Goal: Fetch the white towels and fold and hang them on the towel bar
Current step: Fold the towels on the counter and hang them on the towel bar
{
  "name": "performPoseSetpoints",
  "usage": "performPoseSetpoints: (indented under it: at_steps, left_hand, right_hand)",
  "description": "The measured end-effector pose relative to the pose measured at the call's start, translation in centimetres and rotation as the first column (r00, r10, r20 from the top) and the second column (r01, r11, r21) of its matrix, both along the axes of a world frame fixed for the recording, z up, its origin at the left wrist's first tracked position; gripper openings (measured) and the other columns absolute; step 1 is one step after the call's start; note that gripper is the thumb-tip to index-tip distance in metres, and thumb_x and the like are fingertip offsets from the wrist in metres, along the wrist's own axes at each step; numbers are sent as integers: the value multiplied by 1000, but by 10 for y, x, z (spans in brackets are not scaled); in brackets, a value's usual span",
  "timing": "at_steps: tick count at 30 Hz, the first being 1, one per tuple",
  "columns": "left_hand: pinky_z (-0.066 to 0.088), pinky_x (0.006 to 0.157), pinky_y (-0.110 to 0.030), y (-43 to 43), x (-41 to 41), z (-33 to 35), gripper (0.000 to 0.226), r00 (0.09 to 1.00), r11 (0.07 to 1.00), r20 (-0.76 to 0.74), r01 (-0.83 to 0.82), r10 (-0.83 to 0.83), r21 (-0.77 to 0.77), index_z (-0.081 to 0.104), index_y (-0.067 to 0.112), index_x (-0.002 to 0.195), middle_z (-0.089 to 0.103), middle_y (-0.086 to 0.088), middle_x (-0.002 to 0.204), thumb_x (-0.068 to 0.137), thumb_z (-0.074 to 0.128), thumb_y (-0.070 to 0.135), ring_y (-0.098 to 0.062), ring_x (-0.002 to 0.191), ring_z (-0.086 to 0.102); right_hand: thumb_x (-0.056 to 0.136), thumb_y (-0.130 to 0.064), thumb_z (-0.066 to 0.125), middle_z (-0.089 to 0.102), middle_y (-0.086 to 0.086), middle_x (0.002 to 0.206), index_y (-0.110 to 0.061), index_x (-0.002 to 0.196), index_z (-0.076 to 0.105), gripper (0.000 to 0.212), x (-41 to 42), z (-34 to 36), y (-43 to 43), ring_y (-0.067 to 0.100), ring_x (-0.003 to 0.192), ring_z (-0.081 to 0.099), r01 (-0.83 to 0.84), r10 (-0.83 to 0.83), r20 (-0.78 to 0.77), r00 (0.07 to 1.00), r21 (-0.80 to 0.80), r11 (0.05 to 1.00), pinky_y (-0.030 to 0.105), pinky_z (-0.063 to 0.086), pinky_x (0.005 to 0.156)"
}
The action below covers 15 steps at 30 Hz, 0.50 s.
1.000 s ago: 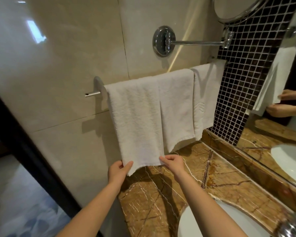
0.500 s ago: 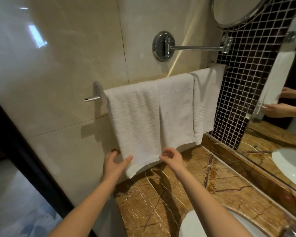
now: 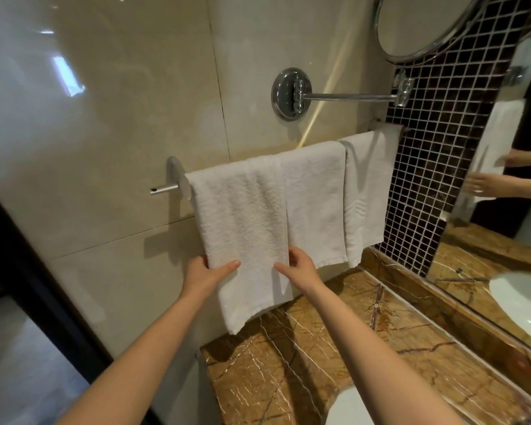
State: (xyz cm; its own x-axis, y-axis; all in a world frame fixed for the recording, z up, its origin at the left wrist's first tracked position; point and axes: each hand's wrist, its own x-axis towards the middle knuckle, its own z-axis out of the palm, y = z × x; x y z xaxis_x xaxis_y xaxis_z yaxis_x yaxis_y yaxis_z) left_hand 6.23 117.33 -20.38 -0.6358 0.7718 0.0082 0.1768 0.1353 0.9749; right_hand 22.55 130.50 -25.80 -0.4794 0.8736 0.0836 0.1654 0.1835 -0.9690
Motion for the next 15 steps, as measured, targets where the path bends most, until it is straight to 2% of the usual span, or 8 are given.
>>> performPoseSetpoints:
  at_steps: [3, 6, 7, 9, 11, 12, 14, 15]
  left_hand:
    - [50, 72, -25, -8, 3, -8, 27, 1000, 999, -14, -23, 24, 34, 65, 9, 96, 66, -3, 93, 74, 80, 13, -8, 75, 62]
    - [50, 67, -24, -13, 4, -13, 21, 999, 998, 6, -50, 50, 39, 65, 10, 88, 66, 0, 86, 74, 79, 15, -6, 73, 63]
    - [51, 66, -24, -14, 5, -15, 20, 999, 998, 1, -54, 54, 37, 65, 11, 86, 66, 1, 85, 74, 79, 16, -8, 74, 64]
    - [52, 63, -23, -17, 8, -18, 18, 998, 997, -13, -64, 65, 38, 66, 11, 83, 68, 0, 83, 74, 80, 17, -11, 74, 65]
    - [51, 60, -20, -19, 9, -21, 17, 997, 996, -19, -75, 75, 39, 67, 12, 83, 68, 1, 82, 74, 80, 16, -11, 74, 66]
    - [50, 60, -19, -21, 9, -22, 16, 997, 996, -23, -75, 76, 42, 67, 12, 83, 68, 1, 82, 74, 80, 16, -11, 75, 66]
    - [50, 61, -21, -23, 10, -24, 16, 997, 996, -18, -71, 72, 61, 66, 13, 85, 69, 0, 85, 75, 79, 14, -13, 77, 66]
    - [50, 62, -21, -24, 11, -25, 17, 997, 994, -4, -73, 74, 84, 64, 14, 87, 68, 0, 87, 76, 78, 12, -14, 80, 66]
  right_hand:
    - [89, -18, 65, 64, 6, 117, -6, 121, 61, 34, -2, 1, -1, 21, 106, 61, -16, 15, 54, 998, 18, 1000, 36, 53, 89]
    - [90, -18, 63, 69, 10, 99, -10, 97, 68, 11, -4, 5, -2, 26, 90, 64, 16, -16, 52, 999, 12, 1000, 40, 55, 77]
    - [90, -18, 64, 67, 12, 87, -12, 85, 66, 8, -4, 5, -2, 27, 79, 62, 36, -37, 45, 998, 19, 999, 38, 51, 67]
    - [89, -19, 64, 54, 13, 72, -7, 71, 57, 22, -5, 5, -1, 22, 66, 50, 55, -56, 35, 998, 30, 998, 30, 37, 56]
    - [89, -20, 65, 52, 11, 71, 3, 74, 58, 28, -4, 5, -2, 19, 65, 47, 67, -67, 22, 997, 25, 997, 27, 33, 56]
    - [89, -19, 65, 53, 9, 70, 2, 75, 59, 26, -4, 6, -4, 19, 64, 48, 69, -70, 14, 997, 29, 997, 27, 35, 56]
    - [89, -17, 65, 58, 1, 74, -11, 79, 62, 12, -2, 7, -8, 17, 68, 53, 71, -71, -7, 997, 14, 997, 28, 43, 59]
    - [88, -15, 66, 61, -3, 81, -16, 88, 62, 4, -1, 7, -11, 16, 75, 57, 56, -56, -10, 998, -7, 998, 27, 47, 64]
